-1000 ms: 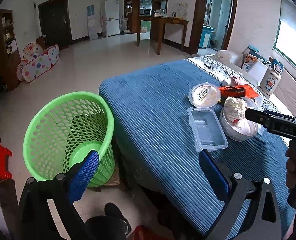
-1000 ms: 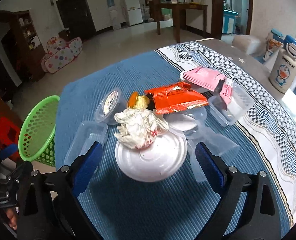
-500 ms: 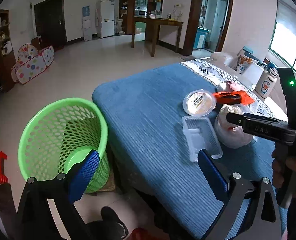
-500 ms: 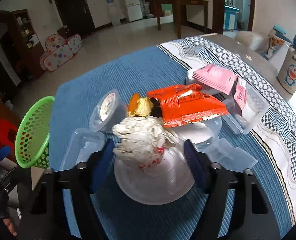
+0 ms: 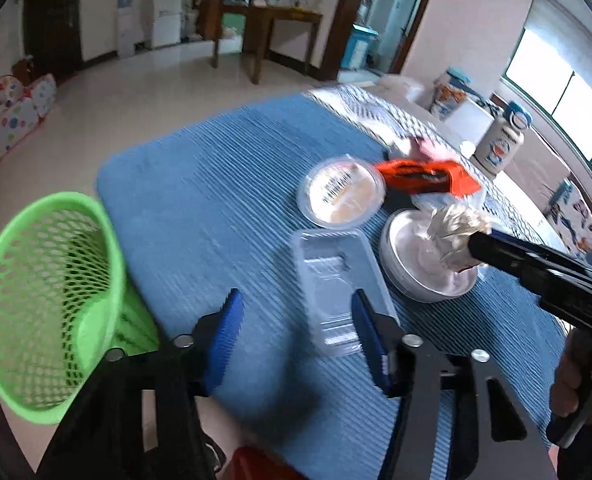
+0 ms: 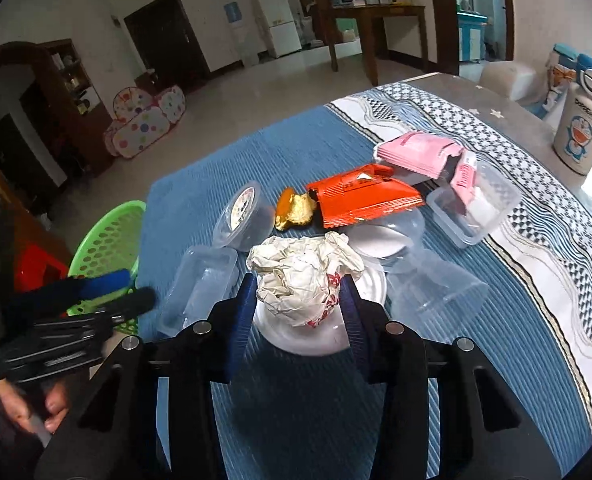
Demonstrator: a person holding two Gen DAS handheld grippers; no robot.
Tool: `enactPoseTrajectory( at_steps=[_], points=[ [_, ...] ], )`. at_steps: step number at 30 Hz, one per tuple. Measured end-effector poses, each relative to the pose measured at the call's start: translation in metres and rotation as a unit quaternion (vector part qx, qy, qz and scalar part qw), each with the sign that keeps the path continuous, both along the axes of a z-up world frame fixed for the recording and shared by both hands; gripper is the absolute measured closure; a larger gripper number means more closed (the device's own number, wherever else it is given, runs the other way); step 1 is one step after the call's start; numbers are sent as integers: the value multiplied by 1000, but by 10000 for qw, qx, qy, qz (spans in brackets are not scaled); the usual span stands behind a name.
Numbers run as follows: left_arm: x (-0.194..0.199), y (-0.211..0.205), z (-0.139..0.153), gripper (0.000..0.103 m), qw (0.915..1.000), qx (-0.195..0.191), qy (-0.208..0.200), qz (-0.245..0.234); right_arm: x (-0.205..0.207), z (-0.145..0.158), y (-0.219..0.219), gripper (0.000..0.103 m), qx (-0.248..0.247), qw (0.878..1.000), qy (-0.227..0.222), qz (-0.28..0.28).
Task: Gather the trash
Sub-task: 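Grasp the crumpled paper ball with the right tool while the left tool grasps the clear plastic tray, then carry both items over the green basket and open both tools to drop them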
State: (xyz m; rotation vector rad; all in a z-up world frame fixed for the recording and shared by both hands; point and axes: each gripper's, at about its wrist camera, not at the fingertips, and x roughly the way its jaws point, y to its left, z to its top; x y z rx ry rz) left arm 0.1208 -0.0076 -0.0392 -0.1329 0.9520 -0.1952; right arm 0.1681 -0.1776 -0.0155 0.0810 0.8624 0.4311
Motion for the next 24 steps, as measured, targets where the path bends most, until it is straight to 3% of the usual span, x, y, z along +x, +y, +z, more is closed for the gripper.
enactPoseTrajectory(
  at_steps=[9,18,24],
  points=[
    [18,-11,-23,97,9989,-208,390,-130,-18,14,-5,60,59,9998,-191,-9],
    [-11,17,-1,97,9993,-325,91,131,-33,25,18,60,131,9993,-287,188],
    [-38,86,25,97,9950,-117,-290,945,-39,32,57,60,215,9975,-333,579]
  ],
)
